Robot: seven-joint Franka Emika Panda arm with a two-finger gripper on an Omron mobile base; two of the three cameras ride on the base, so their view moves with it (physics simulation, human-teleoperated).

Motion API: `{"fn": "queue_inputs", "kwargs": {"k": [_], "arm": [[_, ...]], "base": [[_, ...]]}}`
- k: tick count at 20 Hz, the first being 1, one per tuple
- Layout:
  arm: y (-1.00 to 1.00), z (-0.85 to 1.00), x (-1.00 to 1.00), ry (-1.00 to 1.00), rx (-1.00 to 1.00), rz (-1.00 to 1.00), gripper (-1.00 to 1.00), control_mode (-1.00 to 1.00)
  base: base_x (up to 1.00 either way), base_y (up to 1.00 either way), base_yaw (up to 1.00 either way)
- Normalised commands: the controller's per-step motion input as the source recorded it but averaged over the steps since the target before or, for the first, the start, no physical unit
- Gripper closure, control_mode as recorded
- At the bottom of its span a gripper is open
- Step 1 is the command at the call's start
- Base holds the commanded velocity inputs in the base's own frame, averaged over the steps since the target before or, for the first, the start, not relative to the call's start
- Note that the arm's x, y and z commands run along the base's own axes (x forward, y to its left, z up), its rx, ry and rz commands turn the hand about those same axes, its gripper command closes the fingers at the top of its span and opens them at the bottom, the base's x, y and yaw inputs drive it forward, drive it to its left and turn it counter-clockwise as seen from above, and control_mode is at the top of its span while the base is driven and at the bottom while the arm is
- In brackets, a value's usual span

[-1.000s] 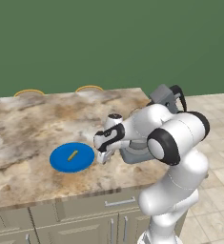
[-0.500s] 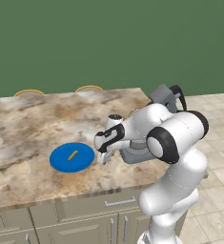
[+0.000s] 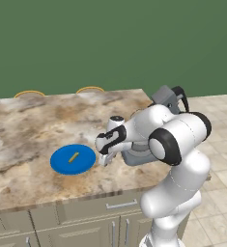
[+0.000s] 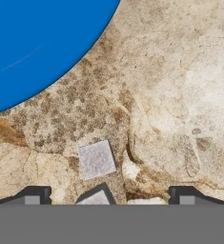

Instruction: Add butter and sugar cubes to the stand mixer bowl and then turn on the stand mixer to begin making frosting.

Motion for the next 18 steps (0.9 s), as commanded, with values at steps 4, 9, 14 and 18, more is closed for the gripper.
{"fn": "queue_inputs", "kwargs": {"k": [4,9,14,18], "arm": [[0.0,0.0,0.0,0.0,0.0,0.0,-1.0,-1.0],[0.0,0.0,0.0,0.0,0.0,0.0,-1.0,-1.0],[0.0,0.0,0.0,0.0,0.0,0.0,-1.0,-1.0],[0.0,0.0,0.0,0.0,0.0,0.0,-1.0,-1.0]], "base": [[0.0,0.0,0.0],[0.0,0.0,0.0],[0.0,0.0,0.0],[0.0,0.0,0.0]]}}
